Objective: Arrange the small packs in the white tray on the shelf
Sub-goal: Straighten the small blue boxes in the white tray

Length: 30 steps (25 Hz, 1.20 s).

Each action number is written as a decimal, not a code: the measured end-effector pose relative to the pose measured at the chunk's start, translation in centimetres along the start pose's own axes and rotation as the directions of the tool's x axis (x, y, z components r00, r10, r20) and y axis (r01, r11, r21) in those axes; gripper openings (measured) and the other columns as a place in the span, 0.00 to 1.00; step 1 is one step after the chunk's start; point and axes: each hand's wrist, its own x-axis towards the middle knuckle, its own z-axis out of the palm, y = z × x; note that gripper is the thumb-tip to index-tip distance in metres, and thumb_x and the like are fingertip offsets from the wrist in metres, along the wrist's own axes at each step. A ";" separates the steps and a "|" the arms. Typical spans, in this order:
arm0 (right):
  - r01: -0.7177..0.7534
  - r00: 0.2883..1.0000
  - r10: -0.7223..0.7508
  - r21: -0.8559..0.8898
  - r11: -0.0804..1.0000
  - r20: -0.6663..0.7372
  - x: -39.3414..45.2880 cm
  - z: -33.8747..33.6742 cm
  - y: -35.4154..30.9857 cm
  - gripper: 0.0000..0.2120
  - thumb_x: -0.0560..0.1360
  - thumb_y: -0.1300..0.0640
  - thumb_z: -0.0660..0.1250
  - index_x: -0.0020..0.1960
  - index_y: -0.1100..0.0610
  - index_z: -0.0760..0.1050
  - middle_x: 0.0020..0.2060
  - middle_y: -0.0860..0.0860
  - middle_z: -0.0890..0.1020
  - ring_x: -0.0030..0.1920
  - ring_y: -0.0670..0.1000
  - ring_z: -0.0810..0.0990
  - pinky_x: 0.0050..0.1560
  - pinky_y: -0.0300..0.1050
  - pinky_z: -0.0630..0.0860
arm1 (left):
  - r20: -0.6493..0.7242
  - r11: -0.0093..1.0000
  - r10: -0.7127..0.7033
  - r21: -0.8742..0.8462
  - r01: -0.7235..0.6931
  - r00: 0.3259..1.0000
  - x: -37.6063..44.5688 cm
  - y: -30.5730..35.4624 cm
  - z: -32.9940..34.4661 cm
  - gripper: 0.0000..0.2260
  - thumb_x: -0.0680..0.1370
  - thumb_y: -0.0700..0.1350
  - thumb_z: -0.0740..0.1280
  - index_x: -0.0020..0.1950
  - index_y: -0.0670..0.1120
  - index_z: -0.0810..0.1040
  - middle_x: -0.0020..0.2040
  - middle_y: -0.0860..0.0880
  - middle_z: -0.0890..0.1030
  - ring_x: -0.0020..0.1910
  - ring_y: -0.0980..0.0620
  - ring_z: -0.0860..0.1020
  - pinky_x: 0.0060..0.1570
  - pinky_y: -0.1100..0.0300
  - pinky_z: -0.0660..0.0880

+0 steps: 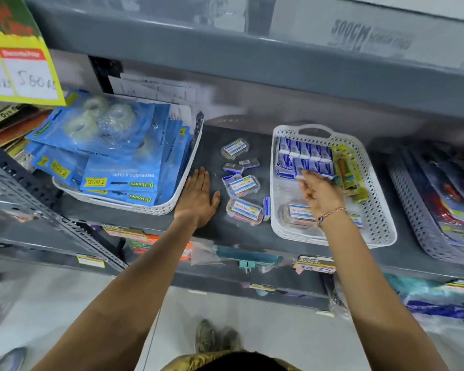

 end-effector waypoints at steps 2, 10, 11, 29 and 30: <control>0.054 0.996 -0.063 -0.137 0.989 -0.068 0.8 0.2 -1.1 0.10 0.69 0.62 0.74 0.30 0.55 0.80 0.18 0.44 0.77 0.27 0.44 0.71 0.22 0.31 0.64 | 0.003 1.000 -0.001 -0.018 0.001 1.000 0.1 0.0 0.1 0.31 0.82 0.57 0.46 0.78 0.42 0.40 0.79 0.46 0.41 0.78 0.50 0.41 0.74 0.57 0.38; 0.126 0.954 -0.274 -0.663 0.738 -0.123 5.1 4.2 -2.4 0.13 0.71 0.52 0.69 0.45 0.62 0.82 0.49 0.59 0.85 0.53 0.57 0.82 0.58 0.46 0.74 | -0.029 0.997 0.014 -0.069 -0.016 0.999 0.0 -0.2 0.4 0.31 0.81 0.58 0.47 0.78 0.43 0.42 0.80 0.47 0.43 0.78 0.51 0.42 0.74 0.58 0.38; 0.105 0.956 -0.272 -0.727 0.678 -0.115 5.3 4.3 -2.2 0.15 0.71 0.51 0.68 0.48 0.63 0.82 0.52 0.59 0.84 0.55 0.58 0.81 0.58 0.46 0.74 | -0.036 0.998 0.013 -0.062 -0.016 0.999 0.0 -0.2 0.4 0.31 0.81 0.58 0.47 0.78 0.43 0.42 0.80 0.47 0.43 0.78 0.51 0.42 0.74 0.58 0.38; 0.134 0.944 -0.328 -0.884 0.449 -0.024 5.3 4.2 -1.4 0.08 0.73 0.55 0.64 0.40 0.60 0.74 0.45 0.62 0.83 0.54 0.62 0.81 0.43 0.44 0.70 | -0.055 0.997 0.015 -0.070 -0.019 0.998 -0.1 -0.3 0.5 0.31 0.81 0.59 0.47 0.78 0.44 0.42 0.80 0.48 0.43 0.78 0.51 0.41 0.73 0.58 0.38; 0.124 0.950 -0.312 -0.888 0.443 -0.023 5.4 4.3 -1.2 0.10 0.73 0.54 0.65 0.40 0.61 0.73 0.46 0.62 0.83 0.54 0.62 0.81 0.44 0.45 0.71 | -0.055 0.997 0.016 -0.069 -0.019 0.998 -0.1 -0.3 0.6 0.31 0.81 0.59 0.47 0.78 0.44 0.42 0.80 0.48 0.43 0.78 0.51 0.41 0.73 0.58 0.38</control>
